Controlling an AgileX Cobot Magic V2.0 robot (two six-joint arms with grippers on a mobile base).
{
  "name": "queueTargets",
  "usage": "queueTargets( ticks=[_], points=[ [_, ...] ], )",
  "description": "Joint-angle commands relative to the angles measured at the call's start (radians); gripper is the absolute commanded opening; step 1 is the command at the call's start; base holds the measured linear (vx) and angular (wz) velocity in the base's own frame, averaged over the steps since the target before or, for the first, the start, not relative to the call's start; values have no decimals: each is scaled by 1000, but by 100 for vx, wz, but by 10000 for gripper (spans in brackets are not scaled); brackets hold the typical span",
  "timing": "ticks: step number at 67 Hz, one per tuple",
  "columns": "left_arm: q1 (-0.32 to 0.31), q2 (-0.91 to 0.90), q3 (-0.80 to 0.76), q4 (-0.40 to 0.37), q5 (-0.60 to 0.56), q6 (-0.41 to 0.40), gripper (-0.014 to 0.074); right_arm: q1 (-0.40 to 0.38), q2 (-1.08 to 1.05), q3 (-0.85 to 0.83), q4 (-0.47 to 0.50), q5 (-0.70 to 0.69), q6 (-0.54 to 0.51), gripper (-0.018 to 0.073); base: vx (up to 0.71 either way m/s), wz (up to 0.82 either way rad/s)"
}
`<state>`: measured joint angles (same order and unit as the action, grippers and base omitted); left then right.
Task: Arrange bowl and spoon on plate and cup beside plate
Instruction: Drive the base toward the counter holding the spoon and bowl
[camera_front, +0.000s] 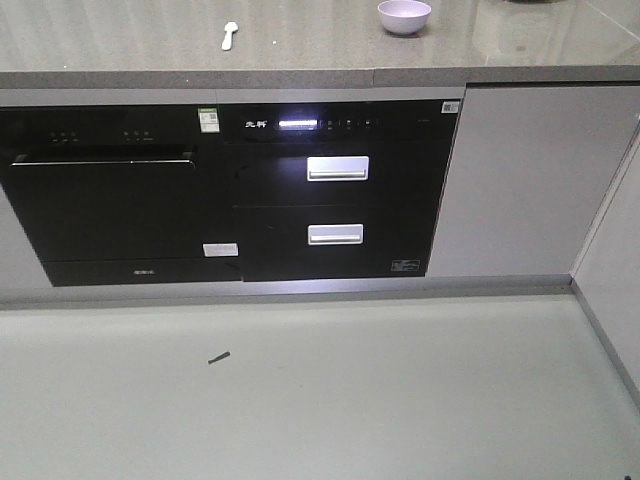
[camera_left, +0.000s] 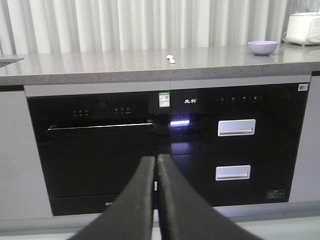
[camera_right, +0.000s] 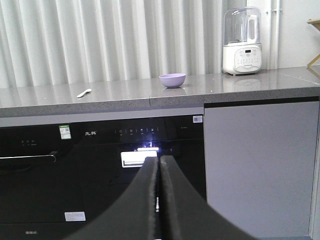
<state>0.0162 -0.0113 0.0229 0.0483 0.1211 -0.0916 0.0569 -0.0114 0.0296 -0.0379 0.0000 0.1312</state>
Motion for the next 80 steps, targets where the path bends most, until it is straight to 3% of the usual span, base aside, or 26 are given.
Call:
queueTargets(
  ticks=[1, 80],
  points=[
    [1, -14, -19, -3, -75, -12, -6, -2, -9, 8, -3, -72, -11, -11, 25, -6],
    [1, -14, -19, -3, -75, -12, -6, -2, -9, 8, -3, -72, -11, -11, 25, 0]
  ],
)
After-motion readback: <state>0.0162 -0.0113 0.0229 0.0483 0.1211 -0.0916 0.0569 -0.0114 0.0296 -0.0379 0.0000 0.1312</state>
